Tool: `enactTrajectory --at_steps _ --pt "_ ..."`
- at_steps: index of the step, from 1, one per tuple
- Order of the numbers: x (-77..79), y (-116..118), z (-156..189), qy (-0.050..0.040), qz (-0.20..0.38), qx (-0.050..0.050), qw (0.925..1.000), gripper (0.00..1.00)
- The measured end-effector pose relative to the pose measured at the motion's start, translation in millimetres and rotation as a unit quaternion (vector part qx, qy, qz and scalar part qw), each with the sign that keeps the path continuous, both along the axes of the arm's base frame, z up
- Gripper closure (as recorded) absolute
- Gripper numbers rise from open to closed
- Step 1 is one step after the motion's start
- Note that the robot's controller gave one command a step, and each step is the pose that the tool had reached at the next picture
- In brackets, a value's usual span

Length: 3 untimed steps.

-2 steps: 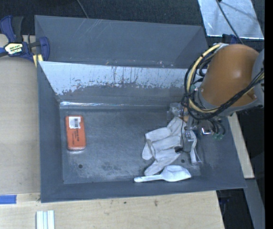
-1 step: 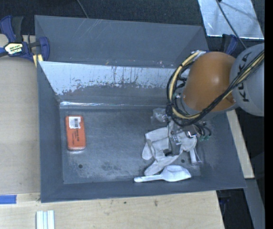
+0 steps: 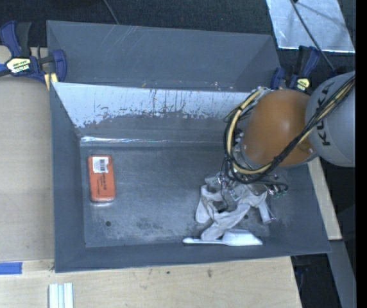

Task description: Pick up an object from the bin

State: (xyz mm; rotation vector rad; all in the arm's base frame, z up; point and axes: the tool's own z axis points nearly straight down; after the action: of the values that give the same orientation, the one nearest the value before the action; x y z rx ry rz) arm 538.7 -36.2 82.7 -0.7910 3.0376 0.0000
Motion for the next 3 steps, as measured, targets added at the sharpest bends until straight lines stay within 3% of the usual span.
enactTrajectory --at_steps 2,3 --pt "-0.7 0.9 4.1 0.0022 0.0 0.0 1.0 1.0" --pt "17.3 19.2 38.6 -0.0046 -0.01 0.0 0.9999 1.0"
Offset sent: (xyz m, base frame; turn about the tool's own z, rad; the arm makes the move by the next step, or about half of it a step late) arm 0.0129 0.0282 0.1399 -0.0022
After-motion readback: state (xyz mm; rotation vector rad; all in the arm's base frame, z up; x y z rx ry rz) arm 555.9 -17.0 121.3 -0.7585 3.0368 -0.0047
